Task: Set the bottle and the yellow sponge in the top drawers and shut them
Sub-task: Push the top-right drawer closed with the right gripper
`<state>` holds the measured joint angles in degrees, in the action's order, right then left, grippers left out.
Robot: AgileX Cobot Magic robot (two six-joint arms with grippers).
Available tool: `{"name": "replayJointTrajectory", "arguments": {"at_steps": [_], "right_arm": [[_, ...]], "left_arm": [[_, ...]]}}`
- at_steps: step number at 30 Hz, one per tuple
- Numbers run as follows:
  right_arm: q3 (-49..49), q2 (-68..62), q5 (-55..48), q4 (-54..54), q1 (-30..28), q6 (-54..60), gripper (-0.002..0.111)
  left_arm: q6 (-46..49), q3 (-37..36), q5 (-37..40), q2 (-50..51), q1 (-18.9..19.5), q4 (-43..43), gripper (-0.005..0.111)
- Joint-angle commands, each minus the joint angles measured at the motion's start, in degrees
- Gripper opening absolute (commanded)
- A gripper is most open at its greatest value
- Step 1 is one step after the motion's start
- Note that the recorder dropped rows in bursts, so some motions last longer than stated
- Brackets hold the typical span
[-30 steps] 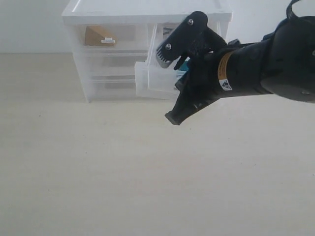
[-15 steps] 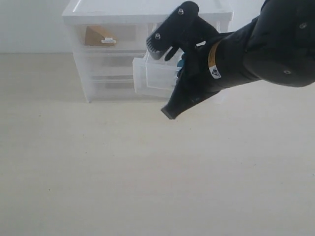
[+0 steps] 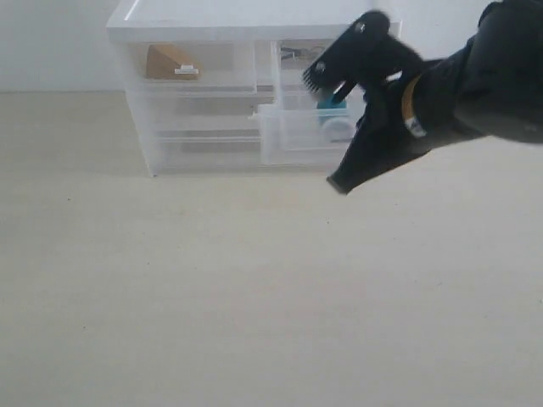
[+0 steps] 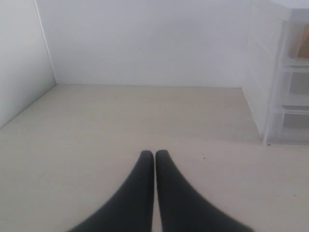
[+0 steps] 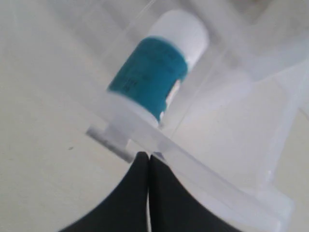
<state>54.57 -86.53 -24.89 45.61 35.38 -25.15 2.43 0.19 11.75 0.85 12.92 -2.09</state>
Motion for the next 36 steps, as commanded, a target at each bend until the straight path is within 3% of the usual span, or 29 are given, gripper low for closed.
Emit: {"name": "replayJointTrajectory", "arguments": {"at_steps": [1, 7, 18, 26, 31, 36], "right_arm": [[2.1, 0.68, 1.68, 4.28, -1.71, -1.3, 0.0], [2.23, -0.16, 10.76, 8.2, -2.31, -1.48, 0.0], [11.2, -10.35, 16.81, 8.27, -7.66, -4.84, 0.0], [21.7, -18.01, 18.04, 7.43, -10.88, -18.03, 0.0], [17.43, -12.92, 15.23, 5.34, -10.88, -19.68, 0.0], [-1.36, 3.79, 24.89, 5.32, -10.88, -24.8, 0.0]], "left_arm": [[-0.52, -0.19, -0.21, 0.22, -0.14, -0.4, 0.004], [-0.52, -0.19, -0.21, 0.22, -0.14, -0.4, 0.004], [-0.52, -0.19, -0.21, 0.22, -0.14, -0.4, 0.004], [-0.52, -0.19, -0.21, 0.22, -0.14, -0.4, 0.004], [-0.52, -0.19, -0.21, 0.22, -0.14, -0.4, 0.004], [-0.52, -0.19, -0.21, 0.22, -0.14, -0.4, 0.004]]}}
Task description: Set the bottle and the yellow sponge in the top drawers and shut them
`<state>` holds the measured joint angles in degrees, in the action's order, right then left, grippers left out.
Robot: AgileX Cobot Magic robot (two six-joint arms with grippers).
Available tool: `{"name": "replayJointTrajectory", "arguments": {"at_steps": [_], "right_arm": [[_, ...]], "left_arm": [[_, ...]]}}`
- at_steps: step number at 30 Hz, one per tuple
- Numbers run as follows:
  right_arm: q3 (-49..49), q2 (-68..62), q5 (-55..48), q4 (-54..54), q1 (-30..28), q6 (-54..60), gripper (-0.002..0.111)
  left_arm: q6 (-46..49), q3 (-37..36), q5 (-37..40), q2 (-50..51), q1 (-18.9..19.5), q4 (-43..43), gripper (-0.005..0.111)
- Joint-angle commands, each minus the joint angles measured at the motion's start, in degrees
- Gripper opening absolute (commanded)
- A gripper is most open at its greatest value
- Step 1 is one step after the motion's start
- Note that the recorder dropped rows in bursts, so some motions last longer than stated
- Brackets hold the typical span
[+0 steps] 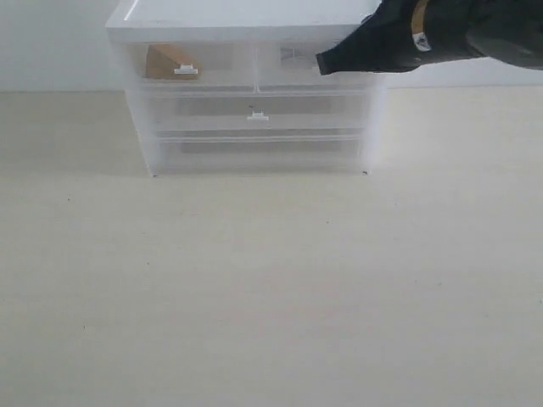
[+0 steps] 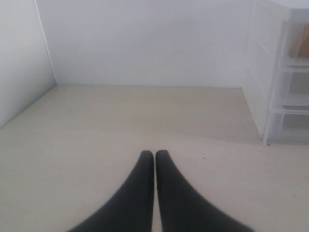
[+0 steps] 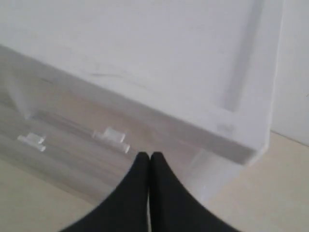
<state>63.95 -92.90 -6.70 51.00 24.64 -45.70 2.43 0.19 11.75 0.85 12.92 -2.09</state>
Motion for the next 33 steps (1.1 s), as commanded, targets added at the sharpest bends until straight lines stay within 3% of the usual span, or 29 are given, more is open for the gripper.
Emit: {"name": "replayJointTrajectory", "arguments": {"at_steps": [1, 6, 9, 12, 17, 26, 29, 33], "right_arm": [[-17.56, 16.04, 11.04, -0.36, -0.13, -6.53, 0.0], [-35.15, 33.23, 22.3, -0.91, -0.13, -6.64, 0.0], [-44.66, 45.24, 15.8, -13.2, -0.13, -3.19, 0.0], [-53.09, 58.23, 9.54, -33.38, -0.13, 16.55, 0.0], [-61.14, 69.7, 8.6, -55.73, -0.13, 43.41, 0.0], [-62.57, 74.76, 7.92, -56.15, -0.46, 42.62, 0.0], [-63.95, 78.33, 11.19, -56.15, -4.84, 42.45, 0.0], [-63.95, 84.67, 6.7, -56.24, -13.96, 42.59, 0.0]], "left_arm": [[-0.52, -0.19, -0.21, 0.22, -0.14, -0.4, 0.004], [-0.52, -0.19, -0.21, 0.22, -0.14, -0.4, 0.004], [-0.52, -0.19, -0.21, 0.22, -0.14, -0.4, 0.004], [-0.52, -0.19, -0.21, 0.22, -0.14, -0.4, 0.004], [-0.52, -0.19, -0.21, 0.22, -0.14, -0.4, 0.004], [-0.52, -0.19, -0.21, 0.22, -0.14, -0.4, 0.004], [-0.52, -0.19, -0.21, 0.22, -0.14, -0.4, 0.004], [-0.52, -0.19, -0.21, 0.22, -0.14, -0.4, 0.004]]}}
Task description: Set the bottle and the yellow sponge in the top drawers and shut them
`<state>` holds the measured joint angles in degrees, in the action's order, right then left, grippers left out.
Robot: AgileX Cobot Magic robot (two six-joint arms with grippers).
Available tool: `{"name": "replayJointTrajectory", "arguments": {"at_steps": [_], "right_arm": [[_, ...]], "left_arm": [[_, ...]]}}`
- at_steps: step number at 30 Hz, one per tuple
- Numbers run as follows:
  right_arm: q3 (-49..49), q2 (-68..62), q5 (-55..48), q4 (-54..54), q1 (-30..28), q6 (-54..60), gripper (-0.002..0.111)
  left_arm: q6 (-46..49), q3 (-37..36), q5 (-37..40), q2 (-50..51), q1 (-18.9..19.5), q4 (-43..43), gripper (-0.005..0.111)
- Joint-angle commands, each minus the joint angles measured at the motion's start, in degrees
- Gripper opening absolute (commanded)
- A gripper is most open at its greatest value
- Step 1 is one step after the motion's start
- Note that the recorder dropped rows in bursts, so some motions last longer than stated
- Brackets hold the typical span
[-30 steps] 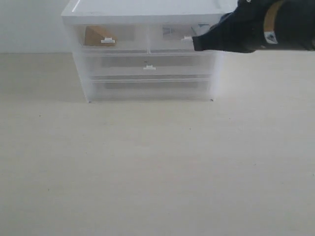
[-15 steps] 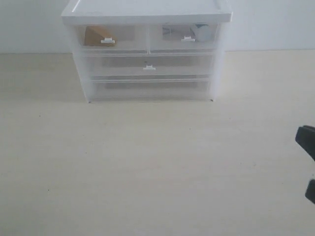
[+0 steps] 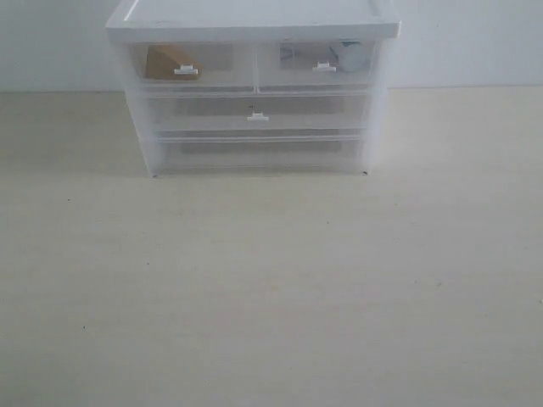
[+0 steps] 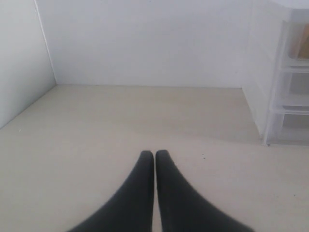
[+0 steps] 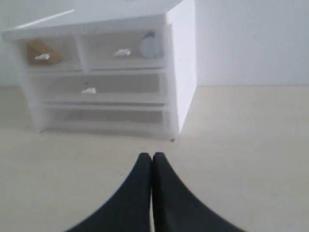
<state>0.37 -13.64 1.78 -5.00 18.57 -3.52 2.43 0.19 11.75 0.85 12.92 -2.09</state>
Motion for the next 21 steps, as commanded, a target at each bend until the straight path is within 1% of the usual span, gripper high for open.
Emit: {"name": "replayJointTrajectory", "arguments": {"at_steps": [1, 4, 6, 9, 21], "right_arm": [[-0.37, 7.16, -2.96, -0.24, -9.28, 0.42, 0.0], [-0.37, 11.31, -6.38, -0.24, -12.43, 0.42, 0.0], [-0.37, 13.64, -8.76, -0.24, -12.84, 0.42, 0.0], [-0.37, 13.64, -11.55, -0.38, -12.84, 0.42, 0.0], [-0.37, 13.64, -11.88, -0.38, -12.84, 0.53, 0.0]], "left_arm": [[-0.52, -0.19, -0.21, 0.22, -0.14, -0.4, 0.004], [-0.52, -0.19, -0.21, 0.22, -0.14, -0.4, 0.004], [-0.52, -0.19, -0.21, 0.22, -0.14, -0.4, 0.004], [-0.52, -0.19, -0.21, 0.22, -0.14, -0.4, 0.004], [-0.52, -0.19, -0.21, 0.22, -0.14, -0.4, 0.004]]}}
